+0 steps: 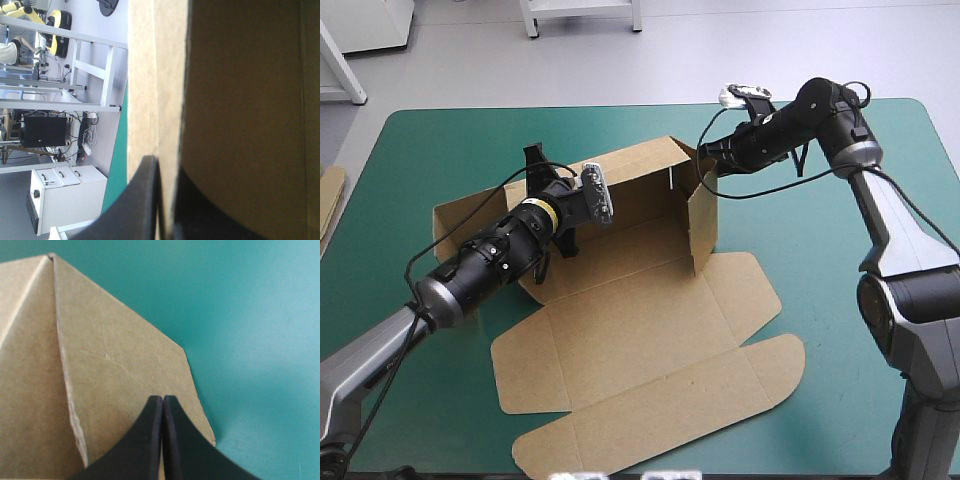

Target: Fold the box

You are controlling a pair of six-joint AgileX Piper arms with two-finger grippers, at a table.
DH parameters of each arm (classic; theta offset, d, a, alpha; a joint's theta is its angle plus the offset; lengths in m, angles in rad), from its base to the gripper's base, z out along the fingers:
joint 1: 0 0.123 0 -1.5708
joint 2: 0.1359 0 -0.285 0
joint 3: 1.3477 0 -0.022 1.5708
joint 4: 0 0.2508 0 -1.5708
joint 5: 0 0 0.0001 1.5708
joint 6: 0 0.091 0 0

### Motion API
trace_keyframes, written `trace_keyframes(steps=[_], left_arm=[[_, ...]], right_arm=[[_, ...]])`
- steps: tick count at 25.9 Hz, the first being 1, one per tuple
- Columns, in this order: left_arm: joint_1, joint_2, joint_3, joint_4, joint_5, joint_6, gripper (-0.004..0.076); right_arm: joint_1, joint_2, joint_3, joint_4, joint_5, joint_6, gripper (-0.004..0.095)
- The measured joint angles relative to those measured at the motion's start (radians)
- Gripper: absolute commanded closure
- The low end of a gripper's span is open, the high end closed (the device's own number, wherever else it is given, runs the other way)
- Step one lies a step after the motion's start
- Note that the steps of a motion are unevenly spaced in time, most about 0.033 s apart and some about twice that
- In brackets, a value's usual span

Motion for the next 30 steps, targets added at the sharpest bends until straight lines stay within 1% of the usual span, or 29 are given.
trace_keyframes(steps=[3,8,10,14,17,21,23,25,26,28,30], left_arm=[[0.0,0.0,0.0,0.0,-0.001,0.0,0.0732],[0.0,0.0,0.009,-0.002,-0.009,0.0,0.0732],[0.0,-0.002,0.017,0.0,-0.015,0.0,0.0733],[0.0,-0.007,0.025,0.0,-0.023,0.0,0.0732],[0.0,-0.009,0.026,-0.001,-0.024,0.0,0.0732],[0.0,-0.009,0.026,-0.003,-0.024,0.0,0.0733],[0.0,-0.009,0.026,-0.003,-0.024,0.0,0.0733],[0.0,-0.009,0.026,-0.004,-0.025,0.0,0.0733],[0.0,-0.009,0.026,-0.004,-0.025,0.0,0.0733],[0.0,-0.009,0.026,-0.004,-0.025,0.0,0.0732],[0.0,-0.009,0.026,-0.004,-0.025,0.0,0.0733]], right_arm=[[0.02,-0.09,0.167,0.023,-0.133,-0.067,0.0908],[0.023,-0.186,0.427,0.147,-0.372,-0.28,0.0908],[0.023,-0.209,0.494,0.205,-0.421,-0.364,0.0908],[0.023,-0.266,0.61,0.336,-0.487,-0.529,0.0908],[0.023,-0.297,0.68,0.406,-0.527,-0.652,0.0908],[0.023,-0.318,0.739,0.5,-0.529,-0.839,0.0907],[0.023,-0.319,0.746,0.521,-0.514,-0.909,0.0892],[0.023,-0.319,0.747,0.528,-0.509,-0.957,0.0829],[0.023,-0.32,0.747,0.53,-0.506,-0.969,0.0778],[0.023,-0.32,0.747,0.531,-0.496,-0.985,0.0645],[0.023,-0.32,0.747,0.531,-0.483,-0.989,0.0485]])
